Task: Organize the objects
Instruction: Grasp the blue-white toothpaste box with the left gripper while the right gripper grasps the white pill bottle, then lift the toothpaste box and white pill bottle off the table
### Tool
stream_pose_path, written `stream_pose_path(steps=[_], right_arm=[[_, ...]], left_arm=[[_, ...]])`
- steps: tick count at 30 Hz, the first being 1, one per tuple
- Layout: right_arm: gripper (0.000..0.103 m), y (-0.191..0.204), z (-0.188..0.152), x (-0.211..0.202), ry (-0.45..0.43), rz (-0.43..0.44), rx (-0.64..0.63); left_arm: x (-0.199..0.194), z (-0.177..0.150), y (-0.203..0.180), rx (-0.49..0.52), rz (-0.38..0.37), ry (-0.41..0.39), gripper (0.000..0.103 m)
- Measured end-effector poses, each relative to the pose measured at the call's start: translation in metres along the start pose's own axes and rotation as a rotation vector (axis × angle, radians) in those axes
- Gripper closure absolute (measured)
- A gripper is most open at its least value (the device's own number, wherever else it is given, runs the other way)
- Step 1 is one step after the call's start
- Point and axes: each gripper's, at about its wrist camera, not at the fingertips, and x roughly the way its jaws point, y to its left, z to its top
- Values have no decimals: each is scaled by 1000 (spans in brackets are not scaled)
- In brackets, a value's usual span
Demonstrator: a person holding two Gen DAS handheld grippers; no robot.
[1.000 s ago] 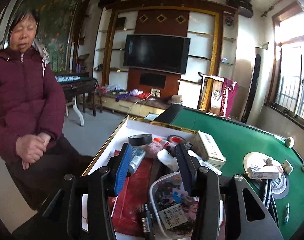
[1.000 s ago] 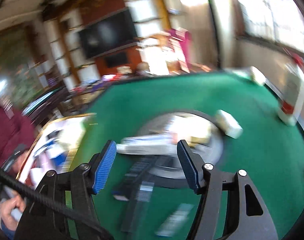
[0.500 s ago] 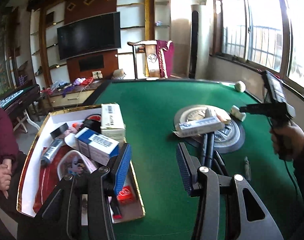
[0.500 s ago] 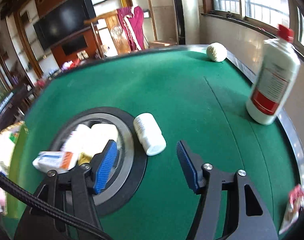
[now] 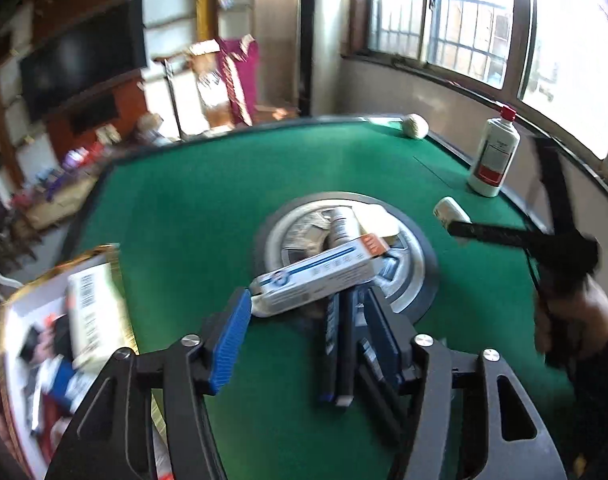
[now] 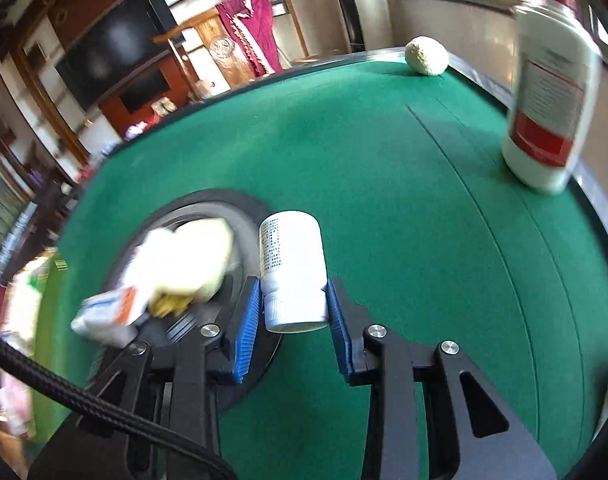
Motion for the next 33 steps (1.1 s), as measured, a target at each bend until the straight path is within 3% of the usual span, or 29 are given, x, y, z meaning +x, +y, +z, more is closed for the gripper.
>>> stream_pose_path(steps=[3,6,9,12,18,24,27,30,33], right_arm=[[72,1,-12,-26,-43,46,5],[72,0,-8,-31,-69,84,10],[72,0,-8,-28,-67,91,-2],[72,-5,-4,-24,-42,128,17],[72,-2,-7,-34,-55,161,27],[72,3,-9,-37,-72,161,15],[72,0,-8,-38,-77,156,19],[72,2,-8,-37,-68,160,20],[72,6,-10,-36,-67,160,9]], left_arm=[[47,34,12,-97,-67,81,50],[85,48,27,-199,-54,115,50],[121,42,42,-335,-137,203,50],[131,23,42,-361,-180,260,50],[85,-17,10,-262,-343,304,50],[50,-37,-32,30,-337,348,49],[35,-57,-53,163,-278,362,48],[24,-68,-66,215,-245,344,48],[25,-72,-82,260,-157,313,48]])
